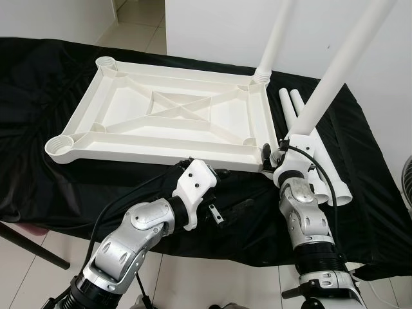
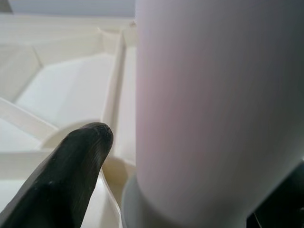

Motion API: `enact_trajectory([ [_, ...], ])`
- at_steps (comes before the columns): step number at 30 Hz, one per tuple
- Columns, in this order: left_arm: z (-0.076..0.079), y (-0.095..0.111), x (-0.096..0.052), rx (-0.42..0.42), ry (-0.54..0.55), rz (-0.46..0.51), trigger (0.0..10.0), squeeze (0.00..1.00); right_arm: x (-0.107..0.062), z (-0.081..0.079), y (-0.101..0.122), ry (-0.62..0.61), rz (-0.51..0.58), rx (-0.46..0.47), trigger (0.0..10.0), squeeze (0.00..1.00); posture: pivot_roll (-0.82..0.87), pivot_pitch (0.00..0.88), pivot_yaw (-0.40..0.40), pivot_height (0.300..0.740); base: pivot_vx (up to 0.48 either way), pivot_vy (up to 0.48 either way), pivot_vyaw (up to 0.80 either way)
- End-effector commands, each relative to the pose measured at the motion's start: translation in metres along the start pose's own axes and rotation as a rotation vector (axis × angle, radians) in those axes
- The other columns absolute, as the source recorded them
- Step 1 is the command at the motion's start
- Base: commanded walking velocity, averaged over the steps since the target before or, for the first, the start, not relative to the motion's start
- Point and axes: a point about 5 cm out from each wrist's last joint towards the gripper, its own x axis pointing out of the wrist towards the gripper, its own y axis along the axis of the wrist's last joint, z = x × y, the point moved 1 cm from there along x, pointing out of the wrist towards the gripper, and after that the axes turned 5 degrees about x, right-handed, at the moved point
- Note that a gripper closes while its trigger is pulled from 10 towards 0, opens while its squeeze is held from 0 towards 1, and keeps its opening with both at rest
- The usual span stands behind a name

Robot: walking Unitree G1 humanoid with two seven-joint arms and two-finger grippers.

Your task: Building children table

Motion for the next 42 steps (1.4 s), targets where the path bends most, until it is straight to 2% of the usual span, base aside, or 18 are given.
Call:
enact_trajectory([
  [1,0.004,0.003,0.000,0.000,-0.038,0.009,10.0,0.00,0.003,0.000,0.010,0.054,0.047,0.000,10.0,0.00,0.13,0.111,-0.049,0.740,0.000,0.000,0.00],
  [4,0.004,0.003,-0.001,0.001,-0.038,0.006,10.0,0.00,0.006,0.001,0.018,0.156,0.056,-0.001,10.0,0.00,0.13,0.113,-0.047,0.740,0.000,0.000,0.00],
  [6,0.004,0.003,-0.001,0.001,-0.038,0.006,10.0,0.00,0.006,0.001,0.018,0.156,0.056,-0.001,10.0,0.00,0.13,0.113,-0.047,0.740,0.000,0.000,0.00],
  [9,0.005,0.003,0.000,0.000,-0.040,0.004,10.0,0.00,0.008,0.006,0.021,0.223,0.046,-0.036,10.0,0.00,0.13,0.113,-0.046,0.740,0.000,0.000,0.00],
  [13,0.005,0.003,0.000,0.000,-0.042,0.002,10.0,0.00,0.010,0.014,0.023,0.283,0.029,-0.096,10.0,0.00,0.13,0.114,-0.050,0.740,0.000,0.000,0.00],
  [15,0.005,0.003,0.000,0.002,-0.042,0.002,10.0,0.00,0.011,0.025,0.022,0.350,-0.002,-0.144,10.0,0.00,0.13,0.113,-0.052,0.740,0.000,0.000,0.00],
  [17,0.005,0.003,0.000,0.002,-0.042,0.002,10.0,0.00,0.011,0.025,0.022,0.350,-0.002,-0.144,10.0,0.00,0.13,0.113,-0.052,0.740,0.000,0.000,0.00],
  [18,0.005,0.003,0.001,0.003,-0.041,0.002,10.0,0.00,0.011,0.034,0.020,0.387,-0.035,-0.163,10.0,0.00,0.13,0.111,-0.055,0.740,0.000,0.000,0.00],
  [19,0.005,0.003,0.001,0.003,-0.041,0.002,10.0,0.00,0.011,0.034,0.020,0.387,-0.035,-0.163,10.0,0.00,0.13,0.111,-0.055,0.740,0.000,0.000,0.00],
  [20,0.005,0.003,0.001,0.003,-0.039,0.003,10.0,0.00,0.011,0.038,0.017,0.398,-0.056,-0.180,4.0,0.00,0.13,0.110,-0.057,0.740,0.000,0.000,0.00],
  [22,0.004,0.003,0.001,0.005,-0.036,0.003,10.0,0.00,0.010,0.043,0.012,0.421,-0.092,-0.197,3.4,0.00,0.13,0.108,-0.058,0.740,0.000,0.000,0.00],
  [24,0.004,0.003,0.000,0.004,-0.035,0.003,10.0,0.00,0.010,0.043,0.011,0.429,-0.094,-0.202,3.4,0.00,0.13,0.108,-0.058,0.740,0.000,0.000,0.00],
  [25,0.004,0.003,0.000,0.004,-0.034,0.002,10.0,0.00,0.010,0.043,0.010,0.443,-0.098,-0.209,0.0,0.00,0.13,0.108,-0.059,0.740,0.000,0.000,0.00],
  [35,0.004,0.003,0.000,0.006,-0.034,-0.001,10.0,0.00,0.008,0.040,0.007,0.467,-0.100,-0.196,0.0,0.00,0.13,0.107,-0.057,0.740,0.000,0.000,0.00],
  [37,0.004,0.002,0.000,0.006,-0.032,-0.001,10.0,0.00,0.010,0.032,0.004,0.371,-0.095,-0.120,0.0,0.00,0.13,0.108,-0.063,0.740,0.000,0.000,0.00],
  [39,0.005,0.002,0.000,0.003,-0.032,0.001,10.0,0.00,0.010,0.022,-0.006,0.204,-0.112,-0.003,0.0,0.00,0.13,0.107,-0.066,0.740,0.000,0.000,0.00],
  [40,0.005,0.002,0.000,0.003,-0.032,0.001,10.0,0.00,0.010,0.022,-0.006,0.204,-0.112,-0.003,0.0,0.00,0.13,0.107,-0.066,0.740,0.000,0.000,0.00],
  [42,0.006,0.002,0.000,0.002,-0.033,0.002,10.0,0.00,0.008,0.015,-0.012,0.129,-0.111,0.022,0.0,0.00,0.13,0.108,-0.066,0.740,0.000,0.000,0.00],
])
